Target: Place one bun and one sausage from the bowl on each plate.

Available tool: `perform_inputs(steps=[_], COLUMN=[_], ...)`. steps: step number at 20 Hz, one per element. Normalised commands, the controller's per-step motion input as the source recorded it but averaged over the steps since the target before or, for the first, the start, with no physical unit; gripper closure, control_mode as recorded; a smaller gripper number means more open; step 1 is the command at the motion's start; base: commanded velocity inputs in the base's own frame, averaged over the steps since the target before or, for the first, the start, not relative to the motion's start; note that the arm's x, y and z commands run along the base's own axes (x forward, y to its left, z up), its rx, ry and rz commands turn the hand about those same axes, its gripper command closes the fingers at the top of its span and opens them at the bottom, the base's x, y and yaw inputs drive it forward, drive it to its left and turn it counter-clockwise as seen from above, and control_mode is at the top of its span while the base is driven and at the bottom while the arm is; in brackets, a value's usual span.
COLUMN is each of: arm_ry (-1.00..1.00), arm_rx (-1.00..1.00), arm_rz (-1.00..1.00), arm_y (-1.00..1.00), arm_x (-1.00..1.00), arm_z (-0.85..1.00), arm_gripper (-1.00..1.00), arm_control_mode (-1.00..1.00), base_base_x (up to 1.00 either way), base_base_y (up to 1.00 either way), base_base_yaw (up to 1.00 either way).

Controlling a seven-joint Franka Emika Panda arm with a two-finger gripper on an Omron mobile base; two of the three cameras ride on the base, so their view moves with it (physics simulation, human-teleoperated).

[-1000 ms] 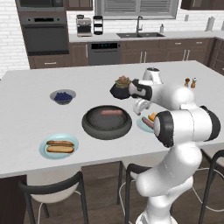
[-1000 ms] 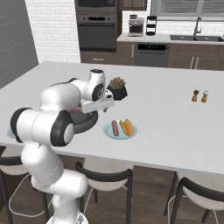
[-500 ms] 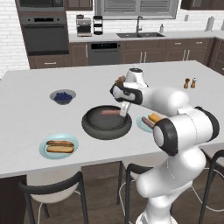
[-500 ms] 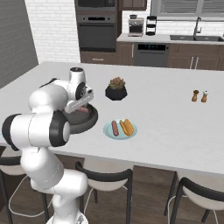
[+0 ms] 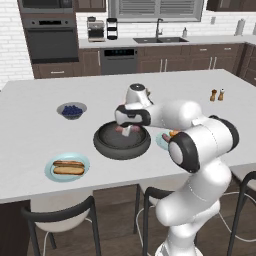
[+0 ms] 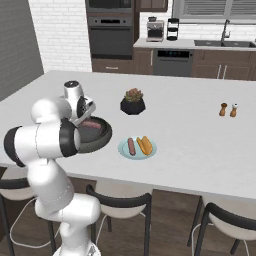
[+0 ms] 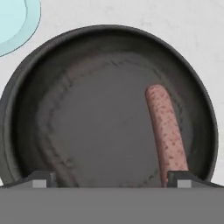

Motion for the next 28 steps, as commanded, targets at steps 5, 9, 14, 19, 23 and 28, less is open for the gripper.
perform_inputs(steps=[5,9,14,19,23,28], arm_ry=[-0.12,-0.15,-0.04,0.02,0.04,0.00], arm_rx=[0.00,0.00,0.00,-0.01,-0.02,-0.01], arm_rz=[0.00,0.00,0.00,0.00,0.00,0.00], arm_y=[0.03,0.00,0.02,0.00,0.00,0.03], arm_x=[0.42,0.29,0.22,0.28,0.22,0.19], arm_z=[-0.25,-0.04,-0.05,-0.16,-0.07,-0.26], arm_gripper=[-1.00,-1.00,-1.00,-1.00,-1.00,-1.00], arm_control_mode=[-1.00,-1.00,-1.00,-1.00,-1.00,-1.00], base_base_x=[0.00,0.00,0.00,0.00,0.00,0.00], base_base_y=[0.00,0.00,0.00,0.00,0.00,0.00], base_base_yaw=[0.00,0.00,0.00,0.00,0.00,0.00])
